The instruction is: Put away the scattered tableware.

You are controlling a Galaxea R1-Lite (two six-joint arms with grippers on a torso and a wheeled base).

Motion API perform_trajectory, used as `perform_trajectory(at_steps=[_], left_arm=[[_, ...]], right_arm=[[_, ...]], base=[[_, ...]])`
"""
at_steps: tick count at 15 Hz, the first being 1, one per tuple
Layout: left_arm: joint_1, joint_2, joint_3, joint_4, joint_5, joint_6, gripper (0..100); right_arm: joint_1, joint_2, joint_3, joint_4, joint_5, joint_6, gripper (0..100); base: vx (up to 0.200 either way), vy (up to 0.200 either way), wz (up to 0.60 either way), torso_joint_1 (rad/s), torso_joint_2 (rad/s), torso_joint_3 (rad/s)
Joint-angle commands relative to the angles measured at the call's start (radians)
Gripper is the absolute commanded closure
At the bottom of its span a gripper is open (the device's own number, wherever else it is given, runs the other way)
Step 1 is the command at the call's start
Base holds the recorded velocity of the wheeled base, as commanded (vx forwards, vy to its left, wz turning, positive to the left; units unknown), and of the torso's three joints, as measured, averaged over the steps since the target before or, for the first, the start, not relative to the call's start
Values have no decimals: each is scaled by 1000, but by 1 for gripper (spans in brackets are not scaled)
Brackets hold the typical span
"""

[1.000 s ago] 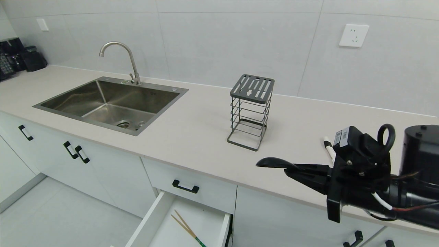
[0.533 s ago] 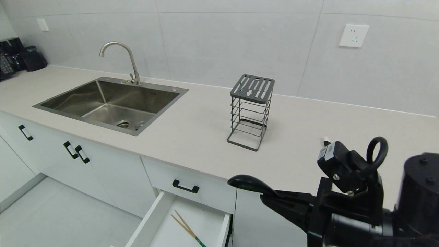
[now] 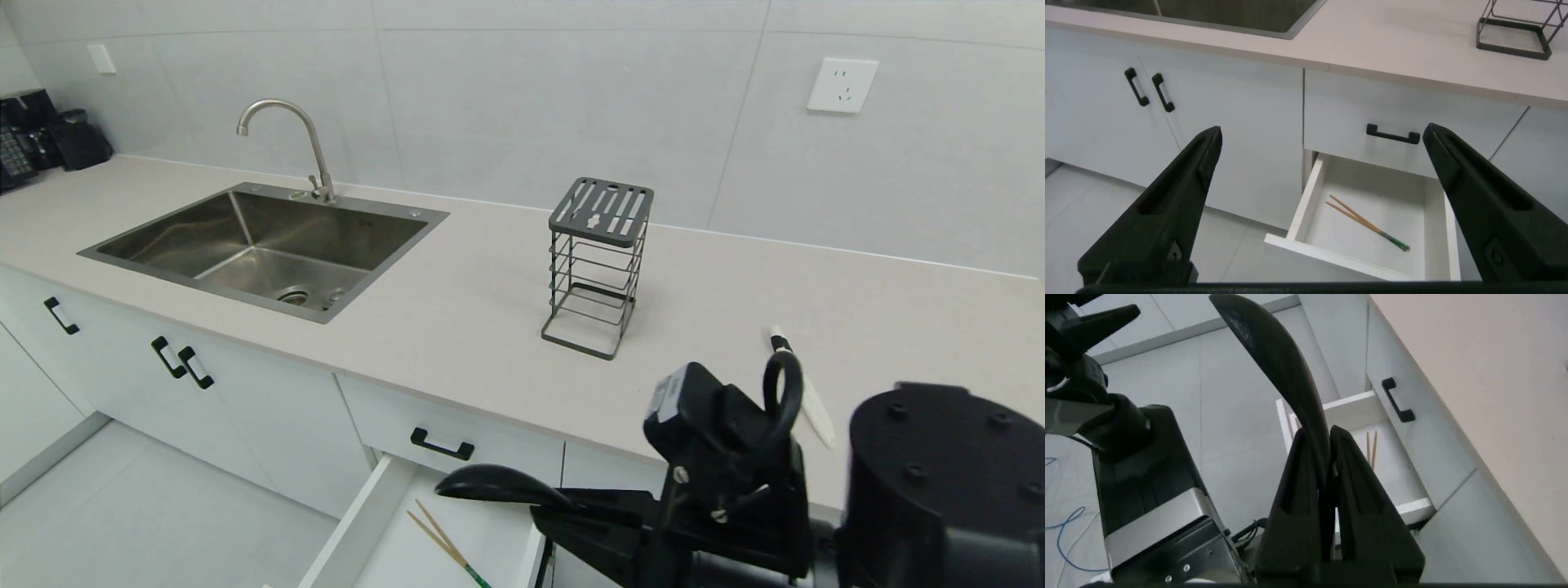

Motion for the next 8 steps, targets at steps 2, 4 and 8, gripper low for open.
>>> perform_trajectory(at_steps=[2, 4, 8], left_arm=[[0, 1, 0, 0, 0, -1, 0], [0, 1, 0, 0, 0, -1, 0], [0, 1, 0, 0, 0, -1, 0]], right_arm=[[52, 203, -171, 0, -2, 3, 100], [49, 295, -300, 8, -4, 6, 100], [39, 461, -463, 14, -27, -3, 100]], base=[[0, 0, 0, 0, 0, 0], [0, 0, 0, 0, 0, 0], [0, 0, 0, 0, 0, 0]])
